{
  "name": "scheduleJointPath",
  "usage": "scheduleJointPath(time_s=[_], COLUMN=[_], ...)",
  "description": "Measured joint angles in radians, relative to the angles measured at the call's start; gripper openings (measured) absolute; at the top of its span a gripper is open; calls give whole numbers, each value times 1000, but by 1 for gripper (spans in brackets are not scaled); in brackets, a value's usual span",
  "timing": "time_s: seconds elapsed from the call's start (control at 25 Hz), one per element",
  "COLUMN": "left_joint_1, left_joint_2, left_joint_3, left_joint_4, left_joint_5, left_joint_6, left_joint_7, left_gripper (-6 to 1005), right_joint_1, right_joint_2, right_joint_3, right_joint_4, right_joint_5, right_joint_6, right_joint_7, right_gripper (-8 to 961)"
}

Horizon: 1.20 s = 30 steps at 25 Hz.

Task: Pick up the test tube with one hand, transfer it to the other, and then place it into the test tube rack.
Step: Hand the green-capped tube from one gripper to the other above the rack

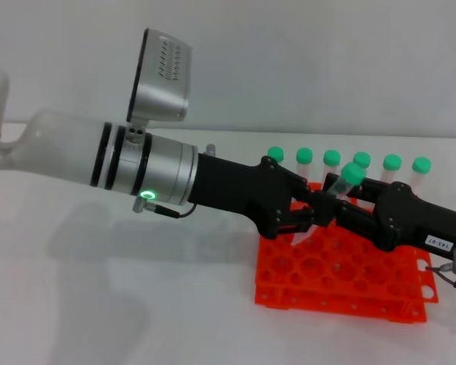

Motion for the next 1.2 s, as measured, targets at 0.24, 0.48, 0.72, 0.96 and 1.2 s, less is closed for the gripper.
scheduleJointPath(time_s=[0.24,0.48,0.72,0.96,1.2], left_joint_1=[0,0,-2,0,3], left_joint_2=[0,0,0,0,0], left_joint_3=[0,0,0,0,0], left_joint_4=[4,5,5,5,4], left_joint_5=[1,1,2,2,2], left_joint_6=[-10,-11,-11,-11,-13], left_joint_7=[0,0,0,0,-1], left_gripper=[199,199,200,199,205], right_joint_1=[5,5,5,5,5], right_joint_2=[-1,0,-1,0,0], right_joint_3=[0,0,0,0,3], right_joint_4=[0,0,0,0,0], right_joint_5=[0,0,1,1,0], right_joint_6=[1,4,8,12,22], right_joint_7=[0,-10,-13,-16,-18], right_gripper=[422,413,402,336,304])
